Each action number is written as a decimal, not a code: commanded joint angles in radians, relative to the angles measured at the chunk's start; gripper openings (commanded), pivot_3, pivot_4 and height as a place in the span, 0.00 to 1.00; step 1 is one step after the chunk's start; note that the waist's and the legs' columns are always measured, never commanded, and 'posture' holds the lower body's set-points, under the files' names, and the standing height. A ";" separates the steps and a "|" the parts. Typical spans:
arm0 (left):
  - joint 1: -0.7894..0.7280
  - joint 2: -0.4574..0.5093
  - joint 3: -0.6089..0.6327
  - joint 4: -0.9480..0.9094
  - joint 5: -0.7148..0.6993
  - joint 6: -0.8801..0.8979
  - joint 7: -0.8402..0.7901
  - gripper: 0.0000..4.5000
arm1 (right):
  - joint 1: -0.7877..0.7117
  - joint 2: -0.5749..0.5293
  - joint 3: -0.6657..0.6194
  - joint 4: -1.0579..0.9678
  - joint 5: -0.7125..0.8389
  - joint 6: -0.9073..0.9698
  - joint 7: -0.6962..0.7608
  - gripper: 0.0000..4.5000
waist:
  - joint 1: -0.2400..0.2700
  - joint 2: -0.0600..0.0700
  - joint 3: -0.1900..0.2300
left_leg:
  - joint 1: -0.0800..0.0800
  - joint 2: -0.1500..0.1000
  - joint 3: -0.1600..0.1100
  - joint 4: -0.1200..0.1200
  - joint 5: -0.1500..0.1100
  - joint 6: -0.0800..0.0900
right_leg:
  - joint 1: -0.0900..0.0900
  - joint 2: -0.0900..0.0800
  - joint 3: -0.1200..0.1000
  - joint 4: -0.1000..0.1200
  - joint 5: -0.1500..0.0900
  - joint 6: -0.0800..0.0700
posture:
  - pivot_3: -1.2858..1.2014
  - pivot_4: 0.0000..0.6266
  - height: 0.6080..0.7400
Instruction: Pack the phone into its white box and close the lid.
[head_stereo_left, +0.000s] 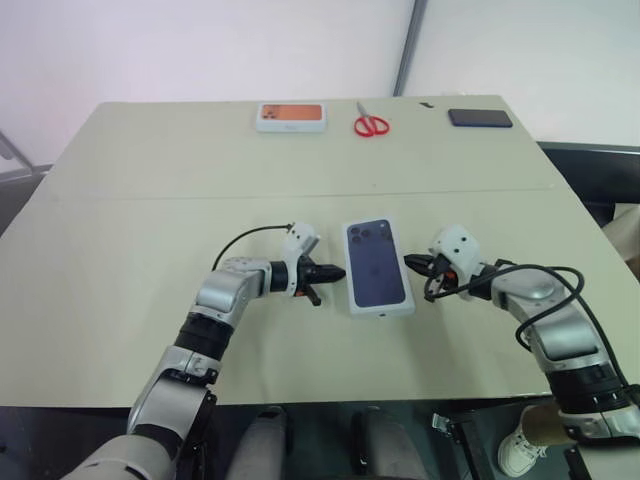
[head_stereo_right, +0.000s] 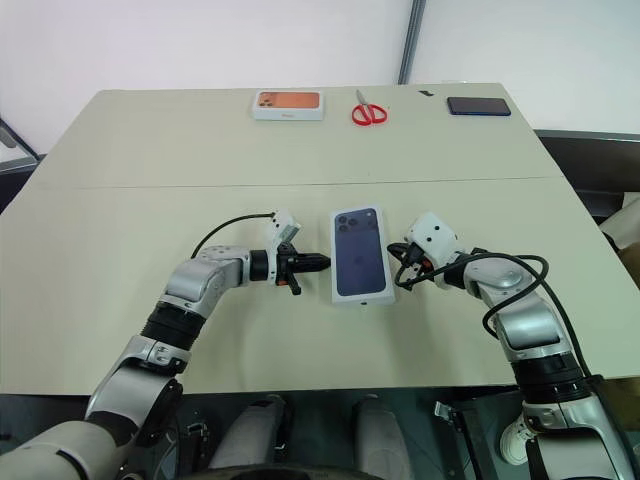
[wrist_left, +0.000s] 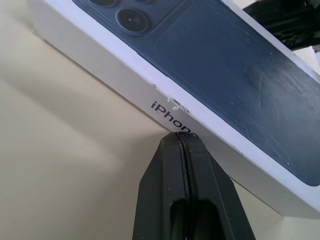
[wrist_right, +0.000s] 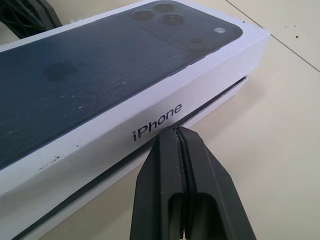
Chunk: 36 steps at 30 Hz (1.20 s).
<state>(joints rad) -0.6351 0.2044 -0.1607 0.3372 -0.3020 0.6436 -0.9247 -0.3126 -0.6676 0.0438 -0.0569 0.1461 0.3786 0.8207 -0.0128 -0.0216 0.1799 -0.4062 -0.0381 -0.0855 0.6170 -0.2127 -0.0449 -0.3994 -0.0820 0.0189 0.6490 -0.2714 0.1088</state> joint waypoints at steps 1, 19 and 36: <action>-0.015 -0.017 0.014 -0.049 -0.028 -0.021 -0.001 0.00 | 0.000 -0.001 -0.007 -0.036 0.010 -0.030 0.010 0.01 | 0.000 0.000 0.000 | 0.000 0.000 0.000 0.000 0.000 0.000 | 0.000 0.000 0.000 0.000 0.000 0.000 | 0.52 0.24 1.00; -0.002 -0.033 0.013 -0.035 -0.028 -0.015 0.000 0.00 | 0.016 -0.021 0.025 0.002 -0.048 -0.071 0.016 0.01 | 0.000 0.000 0.000 | 0.000 0.000 0.000 0.000 0.000 0.000 | 0.000 0.000 0.000 0.000 0.000 0.000 | 0.52 0.24 1.00; 0.000 -0.002 0.048 -0.035 -0.028 -0.038 0.017 0.00 | -0.050 -0.054 -0.009 0.094 -0.109 -0.085 -0.026 0.01 | 0.000 0.000 0.000 | 0.000 0.000 0.000 0.000 0.000 0.000 | 0.000 0.000 0.000 0.000 0.000 0.000 | 0.52 0.24 1.00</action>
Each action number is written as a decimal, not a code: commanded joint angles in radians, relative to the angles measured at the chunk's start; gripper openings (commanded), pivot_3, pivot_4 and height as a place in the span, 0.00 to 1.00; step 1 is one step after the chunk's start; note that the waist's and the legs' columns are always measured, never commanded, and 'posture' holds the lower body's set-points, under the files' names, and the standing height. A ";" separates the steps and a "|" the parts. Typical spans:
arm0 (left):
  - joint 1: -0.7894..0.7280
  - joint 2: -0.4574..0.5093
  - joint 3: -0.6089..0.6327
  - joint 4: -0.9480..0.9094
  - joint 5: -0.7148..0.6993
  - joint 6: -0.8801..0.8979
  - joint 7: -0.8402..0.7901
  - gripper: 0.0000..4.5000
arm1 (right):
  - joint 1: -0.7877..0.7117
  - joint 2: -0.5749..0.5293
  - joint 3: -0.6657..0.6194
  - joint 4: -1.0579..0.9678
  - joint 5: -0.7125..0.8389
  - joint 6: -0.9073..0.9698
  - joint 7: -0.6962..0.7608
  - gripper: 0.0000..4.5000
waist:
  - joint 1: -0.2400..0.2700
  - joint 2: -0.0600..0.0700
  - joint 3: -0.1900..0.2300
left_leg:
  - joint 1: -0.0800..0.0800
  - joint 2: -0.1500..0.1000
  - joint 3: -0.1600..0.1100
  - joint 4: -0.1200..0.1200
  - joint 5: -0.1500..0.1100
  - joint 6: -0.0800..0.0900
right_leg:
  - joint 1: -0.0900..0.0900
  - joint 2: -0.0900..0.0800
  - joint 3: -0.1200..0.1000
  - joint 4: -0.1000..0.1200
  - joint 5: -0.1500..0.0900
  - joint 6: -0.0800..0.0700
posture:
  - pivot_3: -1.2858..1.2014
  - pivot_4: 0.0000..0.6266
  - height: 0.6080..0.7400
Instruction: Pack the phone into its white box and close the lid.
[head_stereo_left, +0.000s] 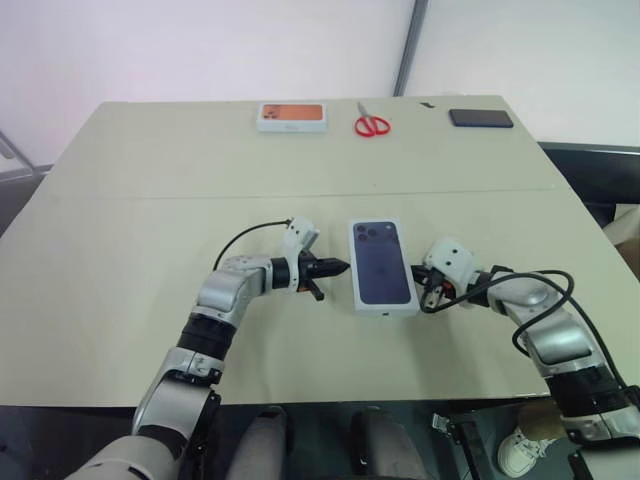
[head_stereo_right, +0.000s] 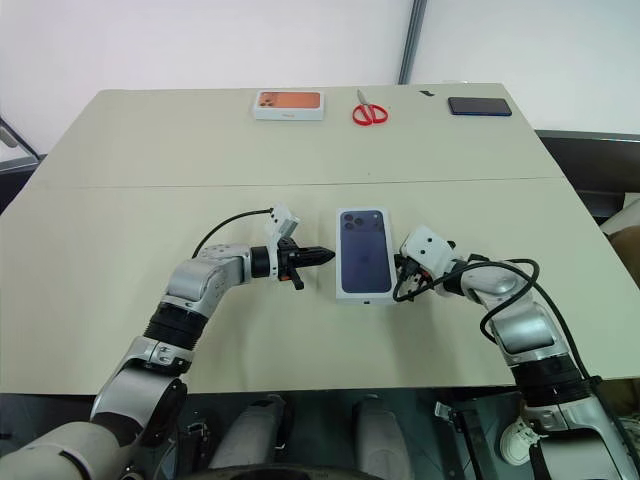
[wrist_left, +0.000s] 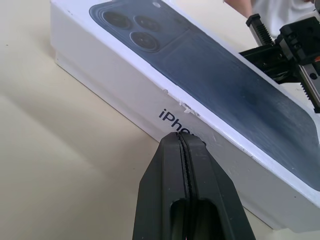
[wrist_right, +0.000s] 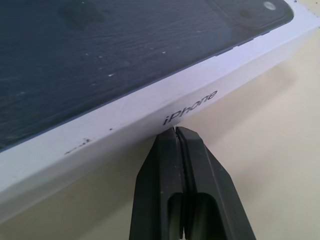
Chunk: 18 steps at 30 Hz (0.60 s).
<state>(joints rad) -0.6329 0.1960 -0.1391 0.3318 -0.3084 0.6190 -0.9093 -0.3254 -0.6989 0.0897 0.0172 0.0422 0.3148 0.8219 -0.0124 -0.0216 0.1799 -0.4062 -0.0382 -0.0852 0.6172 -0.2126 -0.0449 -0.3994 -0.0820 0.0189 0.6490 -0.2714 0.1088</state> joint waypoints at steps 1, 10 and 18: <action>-0.003 0.009 0.032 -0.028 -0.023 -0.015 0.004 0.00 | -0.048 -0.025 -0.061 0.031 -0.006 -0.024 -0.035 0.01 | 0.000 0.000 0.000 | 0.000 0.000 0.000 0.000 0.000 0.000 | 0.000 0.000 0.000 0.000 0.000 0.000 | 0.52 0.24 1.00; -0.117 -0.036 0.128 0.026 -0.068 -0.061 0.070 0.00 | -0.128 0.056 -0.121 0.008 0.094 -0.023 -0.061 0.01 | -0.001 0.000 0.000 | 0.000 0.000 0.000 0.000 0.000 0.000 | 0.000 0.000 0.000 0.000 0.000 0.000 | 0.52 0.24 1.00; -0.204 -0.115 0.015 0.211 0.040 -0.189 0.028 0.00 | -0.130 0.084 0.012 0.052 -0.013 -0.074 -0.068 0.01 | -0.003 0.000 0.000 | -0.001 -0.002 0.000 0.002 0.000 0.000 | 0.000 -0.001 0.000 -0.001 0.000 0.001 | 0.52 0.24 1.00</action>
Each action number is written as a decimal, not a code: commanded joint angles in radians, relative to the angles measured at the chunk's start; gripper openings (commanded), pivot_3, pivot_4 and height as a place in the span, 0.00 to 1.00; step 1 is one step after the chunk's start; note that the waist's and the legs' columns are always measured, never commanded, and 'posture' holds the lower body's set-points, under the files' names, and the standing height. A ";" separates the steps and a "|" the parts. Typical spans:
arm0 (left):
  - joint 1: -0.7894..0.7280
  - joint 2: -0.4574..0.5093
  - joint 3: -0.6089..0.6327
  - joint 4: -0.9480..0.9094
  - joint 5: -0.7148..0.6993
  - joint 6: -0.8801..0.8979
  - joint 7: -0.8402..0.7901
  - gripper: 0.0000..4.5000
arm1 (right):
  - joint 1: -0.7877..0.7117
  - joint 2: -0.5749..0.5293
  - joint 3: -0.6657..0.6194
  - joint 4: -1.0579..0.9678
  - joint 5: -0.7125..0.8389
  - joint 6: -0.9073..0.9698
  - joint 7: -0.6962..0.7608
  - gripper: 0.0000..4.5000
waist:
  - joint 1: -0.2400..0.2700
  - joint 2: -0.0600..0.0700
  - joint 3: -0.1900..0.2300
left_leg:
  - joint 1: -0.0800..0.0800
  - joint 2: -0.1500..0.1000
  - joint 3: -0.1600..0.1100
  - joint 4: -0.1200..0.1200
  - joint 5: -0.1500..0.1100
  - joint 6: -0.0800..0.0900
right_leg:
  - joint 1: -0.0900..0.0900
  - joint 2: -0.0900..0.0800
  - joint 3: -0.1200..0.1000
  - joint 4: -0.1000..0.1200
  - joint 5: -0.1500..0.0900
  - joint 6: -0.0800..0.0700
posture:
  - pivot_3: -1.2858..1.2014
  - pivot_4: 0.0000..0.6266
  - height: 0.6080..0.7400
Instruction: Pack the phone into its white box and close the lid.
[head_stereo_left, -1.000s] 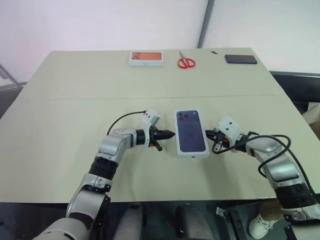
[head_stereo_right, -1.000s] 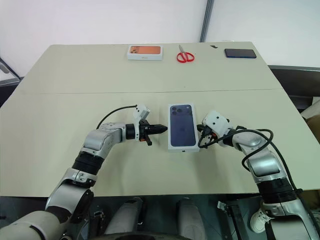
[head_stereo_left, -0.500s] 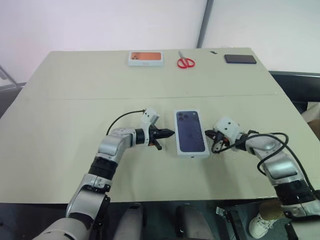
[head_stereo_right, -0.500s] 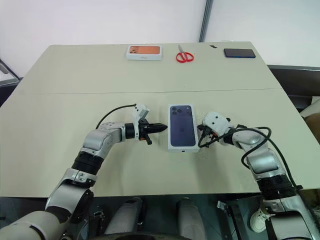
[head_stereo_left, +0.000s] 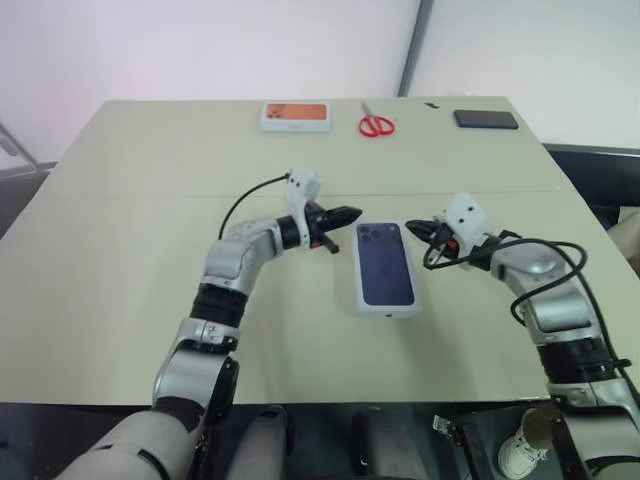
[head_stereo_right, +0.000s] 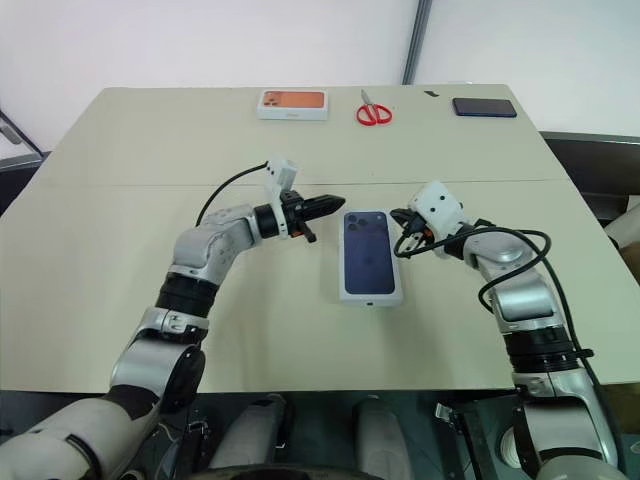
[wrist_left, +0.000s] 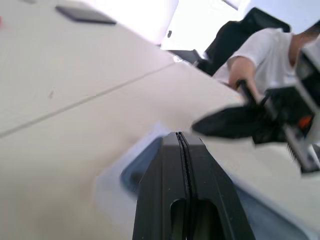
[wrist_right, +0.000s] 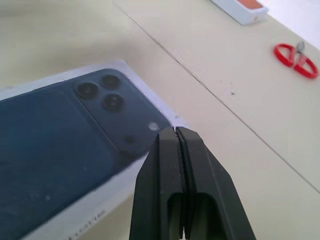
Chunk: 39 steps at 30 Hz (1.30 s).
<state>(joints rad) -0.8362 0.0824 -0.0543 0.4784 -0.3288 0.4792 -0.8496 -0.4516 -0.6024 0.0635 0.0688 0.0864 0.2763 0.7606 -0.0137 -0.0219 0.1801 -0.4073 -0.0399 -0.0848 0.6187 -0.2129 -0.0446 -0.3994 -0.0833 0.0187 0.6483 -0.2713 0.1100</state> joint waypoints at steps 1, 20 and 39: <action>0.006 0.005 -0.099 0.082 0.087 -0.064 -0.043 0.00 | 0.007 -0.022 0.061 0.001 -0.075 -0.033 0.006 0.01 | -0.004 0.000 0.000 | 0.000 0.000 0.000 0.000 0.000 0.000 | 0.000 0.001 0.000 0.000 0.000 0.000 | 0.52 0.24 1.00; 0.077 0.176 -0.024 -0.063 0.038 -0.030 -0.115 0.64 | 0.043 -0.046 -0.067 -0.109 0.146 0.109 0.148 0.54 | -0.007 0.000 0.000 | 0.006 0.002 0.000 -0.002 -0.001 0.001 | 0.004 0.002 0.001 0.000 0.000 0.000 | 0.52 0.24 1.00; 0.524 0.525 0.284 -0.417 -0.114 -0.093 -0.153 1.00 | 0.183 -0.152 -0.239 -0.128 0.337 0.066 0.318 1.00 | 0.000 0.001 0.000 | 0.001 0.004 0.000 -0.002 -0.001 0.001 | 0.000 -0.001 0.001 0.000 0.000 0.000 | 0.52 0.24 1.00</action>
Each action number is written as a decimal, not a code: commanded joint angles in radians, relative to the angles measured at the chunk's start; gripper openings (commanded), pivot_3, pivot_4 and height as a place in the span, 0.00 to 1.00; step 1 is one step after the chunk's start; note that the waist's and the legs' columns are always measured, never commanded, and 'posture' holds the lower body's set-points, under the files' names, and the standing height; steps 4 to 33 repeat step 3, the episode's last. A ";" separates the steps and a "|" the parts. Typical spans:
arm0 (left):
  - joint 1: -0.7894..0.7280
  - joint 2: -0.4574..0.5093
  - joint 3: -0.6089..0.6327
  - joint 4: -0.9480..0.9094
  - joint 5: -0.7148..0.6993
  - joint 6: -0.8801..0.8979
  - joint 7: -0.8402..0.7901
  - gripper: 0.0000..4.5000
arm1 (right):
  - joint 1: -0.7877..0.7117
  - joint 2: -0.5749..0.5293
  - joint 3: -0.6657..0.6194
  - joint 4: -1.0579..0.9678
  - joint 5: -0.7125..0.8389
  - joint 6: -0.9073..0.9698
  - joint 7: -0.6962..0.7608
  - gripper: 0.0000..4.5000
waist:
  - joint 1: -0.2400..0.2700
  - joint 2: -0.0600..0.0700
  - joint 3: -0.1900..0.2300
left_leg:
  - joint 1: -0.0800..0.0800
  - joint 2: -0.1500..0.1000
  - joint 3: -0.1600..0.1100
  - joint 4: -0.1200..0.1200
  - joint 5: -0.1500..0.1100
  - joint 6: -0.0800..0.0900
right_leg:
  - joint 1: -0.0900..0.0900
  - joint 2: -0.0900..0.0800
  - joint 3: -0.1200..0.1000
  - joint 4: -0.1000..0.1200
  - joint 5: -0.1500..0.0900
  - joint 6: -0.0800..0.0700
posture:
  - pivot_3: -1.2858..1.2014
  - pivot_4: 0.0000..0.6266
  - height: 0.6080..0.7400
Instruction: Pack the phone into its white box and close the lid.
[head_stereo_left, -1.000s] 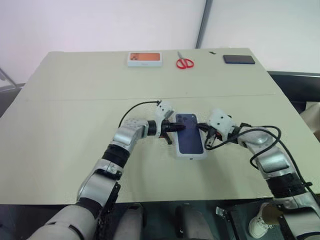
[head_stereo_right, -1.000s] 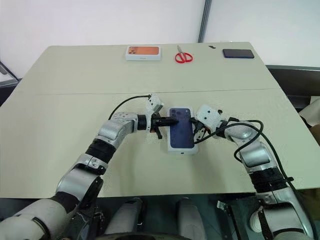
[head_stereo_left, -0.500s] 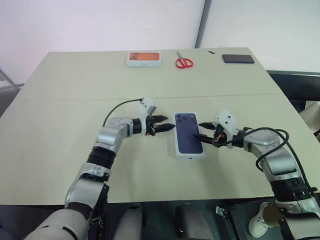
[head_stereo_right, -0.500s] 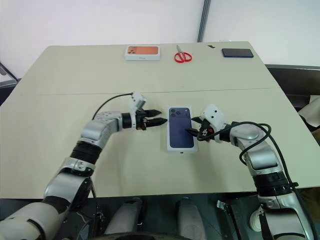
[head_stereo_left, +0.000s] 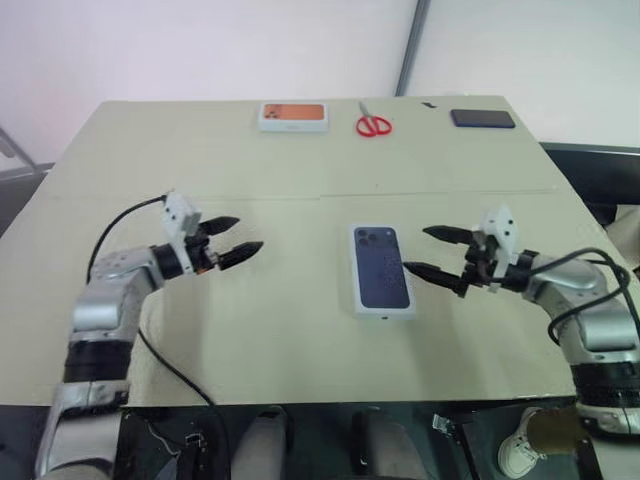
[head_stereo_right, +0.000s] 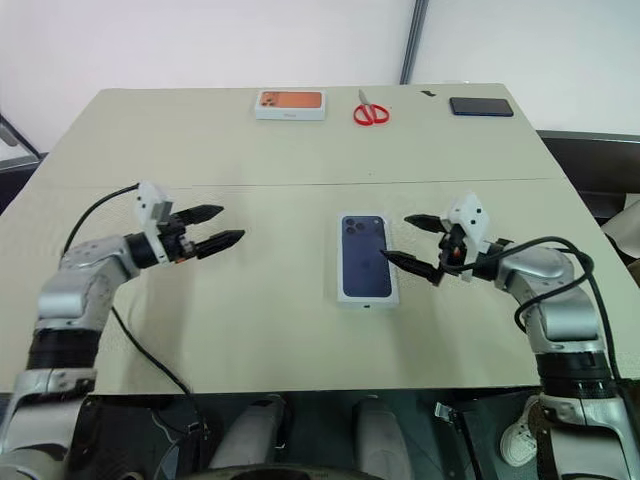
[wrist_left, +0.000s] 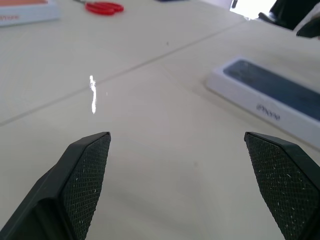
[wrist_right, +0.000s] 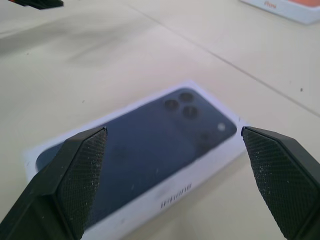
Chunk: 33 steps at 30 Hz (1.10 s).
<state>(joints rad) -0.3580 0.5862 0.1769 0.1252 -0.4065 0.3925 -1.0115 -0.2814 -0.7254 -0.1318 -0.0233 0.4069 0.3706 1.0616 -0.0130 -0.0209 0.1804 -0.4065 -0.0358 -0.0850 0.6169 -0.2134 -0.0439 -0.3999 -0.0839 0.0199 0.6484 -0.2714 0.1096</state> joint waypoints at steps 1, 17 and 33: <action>0.076 0.033 0.065 -0.079 -0.037 -0.005 0.013 1.00 | 0.027 -0.041 -0.051 -0.039 0.018 -0.030 0.022 1.00 | -0.001 0.000 0.000 | 0.000 0.000 0.000 0.000 0.000 0.000 | 0.000 0.000 0.000 0.000 0.000 0.000 | 0.52 0.24 1.00; 0.133 0.054 0.089 -0.099 -0.037 -0.022 0.016 1.00 | 0.055 -0.063 -0.070 -0.047 0.022 -0.035 0.033 1.00 | -0.001 0.000 0.000 | 0.000 0.000 0.000 0.000 0.000 0.000 | 0.000 0.000 0.000 0.000 0.000 0.000 | 0.52 0.24 1.00; 0.133 0.054 0.089 -0.099 -0.037 -0.022 0.016 1.00 | 0.055 -0.063 -0.070 -0.047 0.022 -0.035 0.033 1.00 | -0.001 0.000 0.000 | 0.000 0.000 0.000 0.000 0.000 0.000 | 0.000 0.000 0.000 0.000 0.000 0.000 | 0.52 0.24 1.00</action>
